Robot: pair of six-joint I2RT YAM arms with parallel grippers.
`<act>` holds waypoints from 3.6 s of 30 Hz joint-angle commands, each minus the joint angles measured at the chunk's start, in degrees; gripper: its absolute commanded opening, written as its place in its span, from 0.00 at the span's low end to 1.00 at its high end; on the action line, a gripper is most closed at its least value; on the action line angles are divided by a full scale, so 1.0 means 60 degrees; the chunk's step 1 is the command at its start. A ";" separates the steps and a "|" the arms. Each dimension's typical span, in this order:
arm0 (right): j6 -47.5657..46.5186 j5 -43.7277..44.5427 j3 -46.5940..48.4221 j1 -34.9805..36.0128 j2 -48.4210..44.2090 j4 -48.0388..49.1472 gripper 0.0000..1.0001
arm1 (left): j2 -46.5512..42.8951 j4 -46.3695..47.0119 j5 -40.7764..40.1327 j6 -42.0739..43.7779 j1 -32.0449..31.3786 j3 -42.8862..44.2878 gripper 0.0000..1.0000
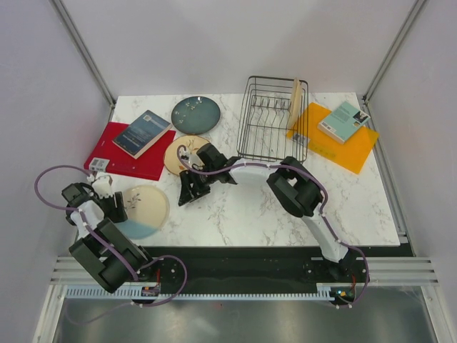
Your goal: Load the plates into the dish rack
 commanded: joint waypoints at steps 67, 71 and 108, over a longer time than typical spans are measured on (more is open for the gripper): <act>0.1323 0.0571 -0.1249 -0.0987 -0.2091 0.1098 0.00 | 0.0163 -0.2353 0.3925 0.1768 0.0185 0.2297 0.63; -0.0712 0.0642 -0.0562 -0.2145 -0.3467 -0.1198 0.00 | -0.0250 -0.1504 0.4303 0.0452 0.0068 0.3262 0.67; -0.4115 1.5511 0.4772 -0.4227 -0.2768 -0.1805 0.00 | -0.1744 0.2995 0.1391 -0.3375 -0.8458 0.0702 0.65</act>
